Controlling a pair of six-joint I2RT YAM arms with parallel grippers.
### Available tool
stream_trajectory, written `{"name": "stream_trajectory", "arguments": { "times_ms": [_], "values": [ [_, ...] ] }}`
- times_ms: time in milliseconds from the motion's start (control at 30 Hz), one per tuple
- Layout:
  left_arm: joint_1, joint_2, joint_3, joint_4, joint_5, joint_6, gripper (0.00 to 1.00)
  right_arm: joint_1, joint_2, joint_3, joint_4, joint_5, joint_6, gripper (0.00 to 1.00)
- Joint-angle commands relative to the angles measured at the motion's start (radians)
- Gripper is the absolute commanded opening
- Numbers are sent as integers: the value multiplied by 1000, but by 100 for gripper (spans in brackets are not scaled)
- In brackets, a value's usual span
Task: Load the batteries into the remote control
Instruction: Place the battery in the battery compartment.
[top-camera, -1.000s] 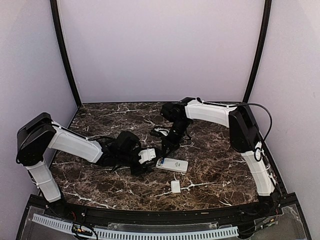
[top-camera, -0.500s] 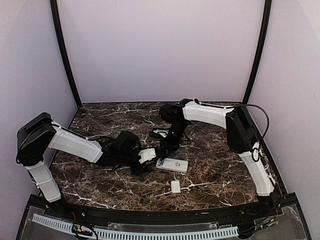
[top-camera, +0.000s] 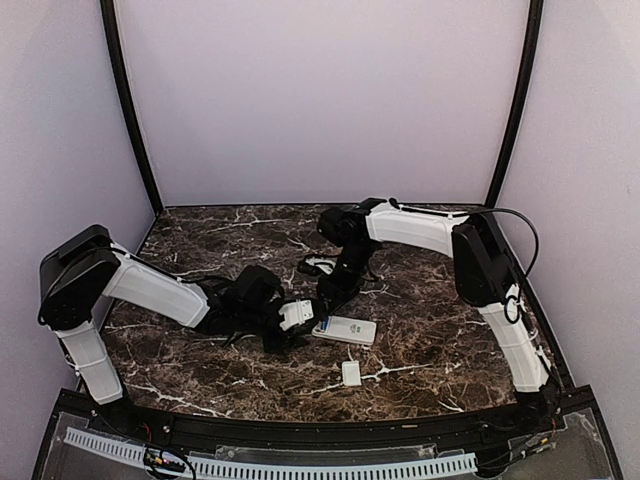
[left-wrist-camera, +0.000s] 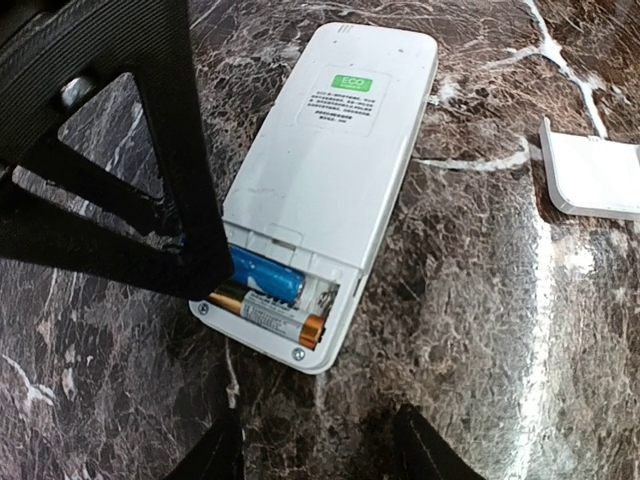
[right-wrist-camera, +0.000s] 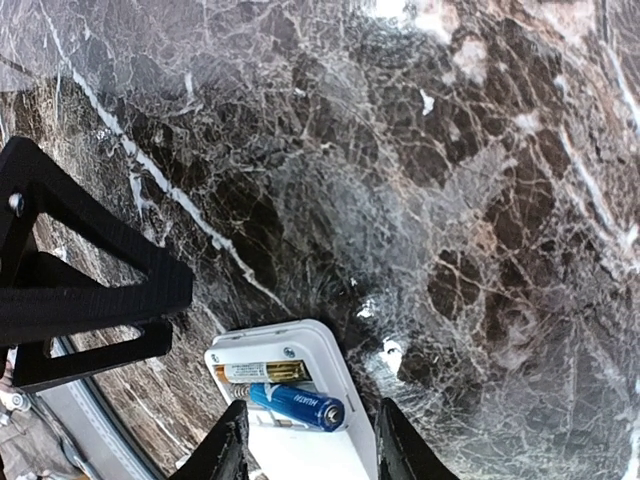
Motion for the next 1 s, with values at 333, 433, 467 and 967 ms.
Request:
{"name": "stream_trajectory", "arguments": {
  "times_ms": [333,433,467,967],
  "values": [
    [-5,31,11,30,49,-59,37,-27,-287,-420,529,-54,-36,24],
    [-5,35,9,39,47,-72,35,-31,-267,-443,540,-58,-34,20],
    [-5,38,10,40,46,-74,34,-31,-265,-454,547,-51,-32,20],
    [-5,71,17,46,28,-95,31,-32,-293,-564,631,-59,-20,18]
  ]
}}
